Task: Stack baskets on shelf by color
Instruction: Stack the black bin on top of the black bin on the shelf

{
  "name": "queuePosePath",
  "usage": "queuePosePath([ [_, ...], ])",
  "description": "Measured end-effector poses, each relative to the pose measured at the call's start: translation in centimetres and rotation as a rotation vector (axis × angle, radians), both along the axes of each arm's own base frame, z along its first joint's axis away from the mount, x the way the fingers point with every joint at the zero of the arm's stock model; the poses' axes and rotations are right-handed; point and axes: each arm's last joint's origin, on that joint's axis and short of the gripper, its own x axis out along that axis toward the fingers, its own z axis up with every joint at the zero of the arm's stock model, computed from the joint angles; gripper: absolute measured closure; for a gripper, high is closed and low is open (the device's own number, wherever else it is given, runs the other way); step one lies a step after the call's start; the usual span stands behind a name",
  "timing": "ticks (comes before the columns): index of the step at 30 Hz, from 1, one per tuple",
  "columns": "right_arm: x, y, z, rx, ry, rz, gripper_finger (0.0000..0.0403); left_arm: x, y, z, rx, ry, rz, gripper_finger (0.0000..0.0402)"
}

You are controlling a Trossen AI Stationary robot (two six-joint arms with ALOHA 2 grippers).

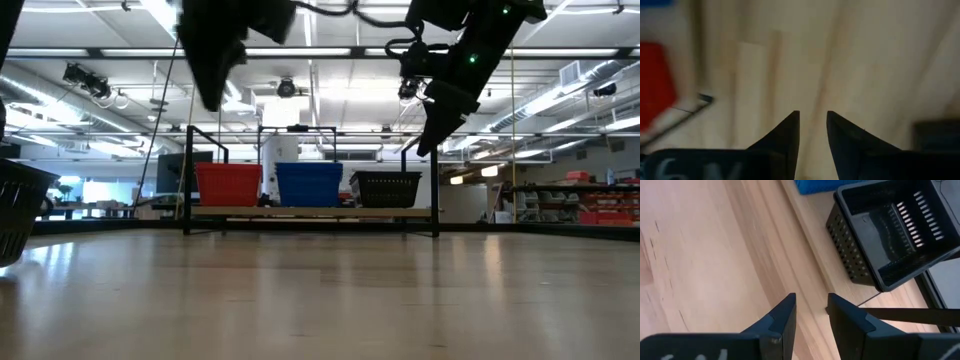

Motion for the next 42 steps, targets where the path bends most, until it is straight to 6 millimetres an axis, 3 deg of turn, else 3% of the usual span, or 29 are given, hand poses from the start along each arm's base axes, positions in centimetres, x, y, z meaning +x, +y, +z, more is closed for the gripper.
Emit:
queuePosePath([
  [8, 0.1, 0.0, 0.1, 0.003, -0.015, 0.002, 0.0284, -2.4, -8.6, -1.1, -0.034, -0.014, 0.079, 0.0273],
  [16, 0.2, 0.0, 0.1, 0.004, -0.021, 0.002, 0.0284, -4.3, -14.6, -1.1, -0.141, -0.134, 0.264, 0.0236],
  [21, 0.2, 0.0, 0.1, 0.005, -0.021, 0.003, 0.0284, -4.3, -17.6, -1.4, -0.246, -0.252, 0.344, 0.0222],
  [26, 0.2, 0.0, 0.1, -0.003, -0.020, 0.017, 0.0284, -4.4, -20.6, -3.4, -0.308, -0.228, 0.343, 0.0218],
  [33, 0.4, 0.0, 0.2, -0.009, -0.033, 0.026, 0.0284, -4.6, -22.9, -6.0, -0.337, -0.138, 0.346, 0.0218],
  [42, 0.4, 0.0, 0.2, 0.004, -0.037, 0.030, 0.0284, -5.0, -26.1, -6.8, -0.474, -0.180, 0.358, 0.0216],
])
